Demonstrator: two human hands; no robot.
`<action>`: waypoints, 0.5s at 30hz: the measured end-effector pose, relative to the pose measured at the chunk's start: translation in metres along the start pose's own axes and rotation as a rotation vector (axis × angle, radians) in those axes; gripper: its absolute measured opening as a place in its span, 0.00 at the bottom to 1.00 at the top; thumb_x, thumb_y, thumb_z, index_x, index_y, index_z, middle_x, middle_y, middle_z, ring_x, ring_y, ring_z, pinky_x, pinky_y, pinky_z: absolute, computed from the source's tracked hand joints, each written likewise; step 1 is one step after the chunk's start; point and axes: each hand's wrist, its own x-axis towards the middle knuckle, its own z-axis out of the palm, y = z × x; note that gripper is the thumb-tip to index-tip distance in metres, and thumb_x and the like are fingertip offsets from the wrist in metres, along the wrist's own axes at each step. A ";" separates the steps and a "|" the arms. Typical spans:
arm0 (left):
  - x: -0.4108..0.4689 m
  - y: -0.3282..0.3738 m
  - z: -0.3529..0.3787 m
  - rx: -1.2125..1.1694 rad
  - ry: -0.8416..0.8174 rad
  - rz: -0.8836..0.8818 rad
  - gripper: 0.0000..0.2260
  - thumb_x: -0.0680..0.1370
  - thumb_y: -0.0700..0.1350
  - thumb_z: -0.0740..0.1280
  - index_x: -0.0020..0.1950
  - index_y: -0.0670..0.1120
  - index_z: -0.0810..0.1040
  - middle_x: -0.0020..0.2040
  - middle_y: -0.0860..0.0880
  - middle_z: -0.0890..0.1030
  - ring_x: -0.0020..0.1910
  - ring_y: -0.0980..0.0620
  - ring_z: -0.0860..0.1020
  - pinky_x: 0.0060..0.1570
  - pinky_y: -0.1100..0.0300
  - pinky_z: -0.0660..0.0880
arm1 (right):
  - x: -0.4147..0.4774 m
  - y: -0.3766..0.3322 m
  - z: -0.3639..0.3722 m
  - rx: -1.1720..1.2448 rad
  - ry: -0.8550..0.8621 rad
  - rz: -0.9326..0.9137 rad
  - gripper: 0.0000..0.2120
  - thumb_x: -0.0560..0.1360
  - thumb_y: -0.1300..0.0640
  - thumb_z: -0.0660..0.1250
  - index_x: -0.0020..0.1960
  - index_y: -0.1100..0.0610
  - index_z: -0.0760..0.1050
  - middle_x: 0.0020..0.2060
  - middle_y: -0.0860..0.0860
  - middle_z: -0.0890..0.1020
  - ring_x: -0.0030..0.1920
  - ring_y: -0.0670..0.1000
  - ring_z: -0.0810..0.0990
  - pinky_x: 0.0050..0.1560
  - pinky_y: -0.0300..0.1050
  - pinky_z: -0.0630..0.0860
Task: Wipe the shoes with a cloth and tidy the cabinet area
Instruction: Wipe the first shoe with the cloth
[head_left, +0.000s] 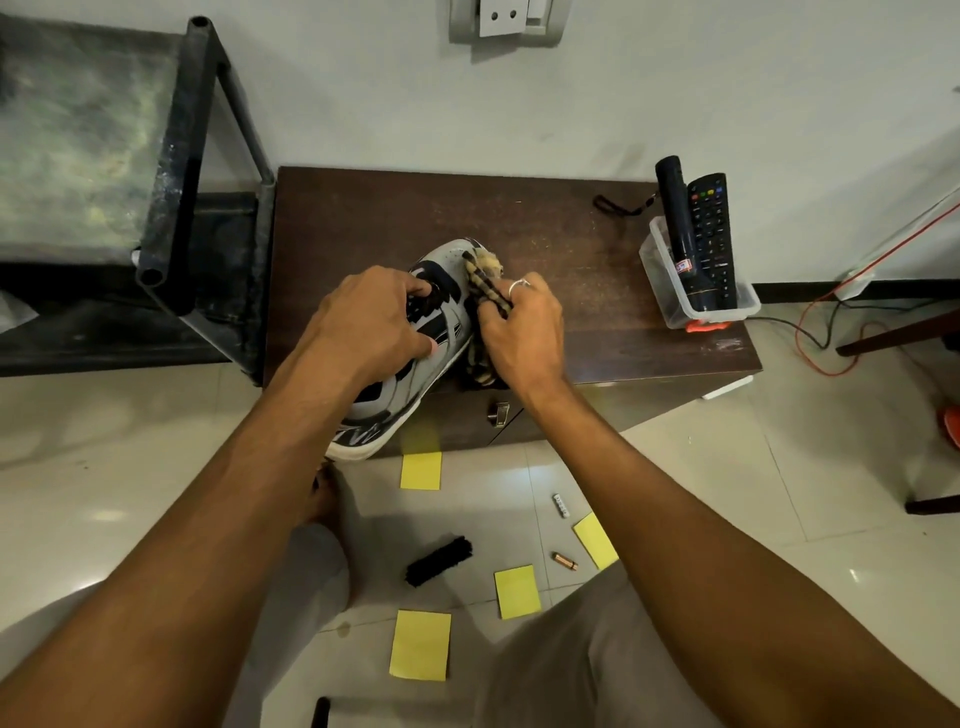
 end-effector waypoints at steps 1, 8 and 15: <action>0.001 0.000 0.001 -0.003 0.002 0.002 0.31 0.72 0.48 0.79 0.74 0.54 0.74 0.58 0.46 0.84 0.50 0.44 0.83 0.56 0.50 0.79 | -0.007 0.000 -0.001 0.006 -0.015 -0.006 0.09 0.79 0.58 0.66 0.52 0.61 0.82 0.50 0.51 0.76 0.44 0.49 0.76 0.44 0.43 0.75; 0.006 -0.001 0.003 0.004 -0.002 0.004 0.31 0.72 0.46 0.78 0.74 0.54 0.73 0.56 0.47 0.83 0.40 0.49 0.77 0.46 0.56 0.74 | 0.005 -0.009 -0.001 -0.002 0.001 0.001 0.07 0.78 0.58 0.67 0.43 0.59 0.80 0.47 0.50 0.74 0.41 0.49 0.75 0.44 0.45 0.76; 0.007 -0.005 0.007 -0.019 0.030 0.010 0.30 0.72 0.45 0.78 0.73 0.55 0.74 0.59 0.47 0.83 0.53 0.46 0.81 0.47 0.57 0.73 | 0.002 -0.012 -0.003 -0.063 -0.016 0.009 0.07 0.79 0.58 0.66 0.45 0.59 0.79 0.47 0.51 0.75 0.43 0.51 0.76 0.46 0.47 0.77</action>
